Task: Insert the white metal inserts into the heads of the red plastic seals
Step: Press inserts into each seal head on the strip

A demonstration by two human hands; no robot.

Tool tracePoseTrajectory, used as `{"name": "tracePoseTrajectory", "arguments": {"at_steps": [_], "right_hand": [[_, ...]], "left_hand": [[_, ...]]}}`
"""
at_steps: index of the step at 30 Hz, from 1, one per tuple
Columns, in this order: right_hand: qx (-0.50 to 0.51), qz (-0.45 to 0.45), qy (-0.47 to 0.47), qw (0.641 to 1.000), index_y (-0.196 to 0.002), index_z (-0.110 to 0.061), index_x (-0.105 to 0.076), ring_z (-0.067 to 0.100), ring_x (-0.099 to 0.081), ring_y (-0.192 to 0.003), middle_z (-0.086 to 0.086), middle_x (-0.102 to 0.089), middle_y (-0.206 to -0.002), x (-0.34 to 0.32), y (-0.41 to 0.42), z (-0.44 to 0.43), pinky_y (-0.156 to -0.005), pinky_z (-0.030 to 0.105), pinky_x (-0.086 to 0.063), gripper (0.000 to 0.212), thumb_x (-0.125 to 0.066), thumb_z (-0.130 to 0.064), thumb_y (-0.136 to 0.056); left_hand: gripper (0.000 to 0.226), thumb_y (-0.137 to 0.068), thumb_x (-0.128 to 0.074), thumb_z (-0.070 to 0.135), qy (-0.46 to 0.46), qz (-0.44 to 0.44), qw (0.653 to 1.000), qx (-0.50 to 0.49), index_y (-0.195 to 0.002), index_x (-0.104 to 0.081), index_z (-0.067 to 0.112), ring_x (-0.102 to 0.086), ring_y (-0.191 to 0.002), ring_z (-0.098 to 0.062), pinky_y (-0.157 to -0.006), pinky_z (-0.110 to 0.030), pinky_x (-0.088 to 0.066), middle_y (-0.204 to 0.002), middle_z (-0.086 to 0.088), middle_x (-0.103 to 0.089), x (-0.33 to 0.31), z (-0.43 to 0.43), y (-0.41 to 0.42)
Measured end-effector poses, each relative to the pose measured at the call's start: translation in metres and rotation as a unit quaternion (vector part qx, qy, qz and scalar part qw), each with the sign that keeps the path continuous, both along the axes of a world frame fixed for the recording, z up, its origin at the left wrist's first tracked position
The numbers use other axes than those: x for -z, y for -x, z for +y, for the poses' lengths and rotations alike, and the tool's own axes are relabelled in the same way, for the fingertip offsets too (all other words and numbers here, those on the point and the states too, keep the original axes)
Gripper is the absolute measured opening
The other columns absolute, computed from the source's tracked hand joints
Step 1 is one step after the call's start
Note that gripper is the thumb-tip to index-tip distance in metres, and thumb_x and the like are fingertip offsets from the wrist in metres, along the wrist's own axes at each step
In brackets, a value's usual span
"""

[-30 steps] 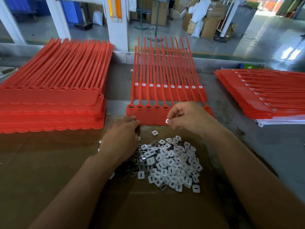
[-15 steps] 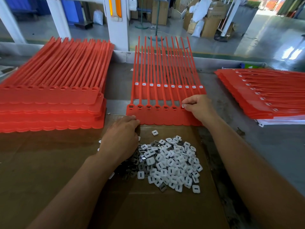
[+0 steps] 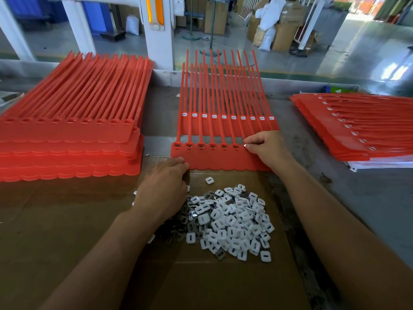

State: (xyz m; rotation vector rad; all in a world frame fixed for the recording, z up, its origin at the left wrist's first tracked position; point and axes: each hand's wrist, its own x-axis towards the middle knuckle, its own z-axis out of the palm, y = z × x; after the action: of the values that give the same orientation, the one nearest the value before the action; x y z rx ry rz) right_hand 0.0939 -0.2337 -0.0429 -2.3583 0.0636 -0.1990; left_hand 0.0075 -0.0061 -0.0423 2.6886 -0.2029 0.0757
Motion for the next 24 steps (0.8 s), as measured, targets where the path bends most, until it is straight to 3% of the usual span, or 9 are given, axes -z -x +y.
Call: {"name": "tracePoseTrajectory", "arguments": {"at_steps": [3,15,24], "right_hand": [[0.003,-0.011,0.006,1.0,-0.103,-0.013,-0.071,0.016,-0.059,-0.102,0.005,-0.067,-0.11,0.001,0.003,0.0,-0.093,0.033,-0.046,0.02,-0.065,-0.015,-0.085],[-0.041,-0.066,0.177,0.981,-0.115,-0.012,-0.065,0.022,-0.049,-0.102,0.009,-0.056,-0.106,0.005,0.014,0.001,-0.083,0.023,-0.033,0.026,-0.054,-0.014,-0.092],[-0.05,-0.033,0.142,0.988,-0.117,-0.017,-0.065,0.02,-0.05,-0.105,0.004,-0.053,-0.107,-0.001,0.016,-0.002,-0.087,0.022,-0.033,0.028,-0.053,-0.012,-0.092]], "left_hand": [[0.048,-0.087,-0.04,0.006,-0.001,-0.001,1.0,-0.002,-0.133,-0.047,0.017,-0.031,-0.134,-0.014,-0.112,-0.033,-0.024,-0.146,0.003,-0.036,0.0,0.0,0.0],[0.049,-0.086,-0.042,0.006,0.0,0.0,1.0,-0.002,-0.133,-0.047,0.016,-0.031,-0.134,-0.014,-0.112,-0.033,-0.025,-0.146,0.003,-0.036,0.0,0.0,0.0],[0.048,-0.086,-0.042,0.007,-0.001,0.002,1.0,-0.002,-0.133,-0.047,0.017,-0.03,-0.134,-0.015,-0.112,-0.032,-0.024,-0.146,0.003,-0.035,0.0,0.0,0.001]]}}
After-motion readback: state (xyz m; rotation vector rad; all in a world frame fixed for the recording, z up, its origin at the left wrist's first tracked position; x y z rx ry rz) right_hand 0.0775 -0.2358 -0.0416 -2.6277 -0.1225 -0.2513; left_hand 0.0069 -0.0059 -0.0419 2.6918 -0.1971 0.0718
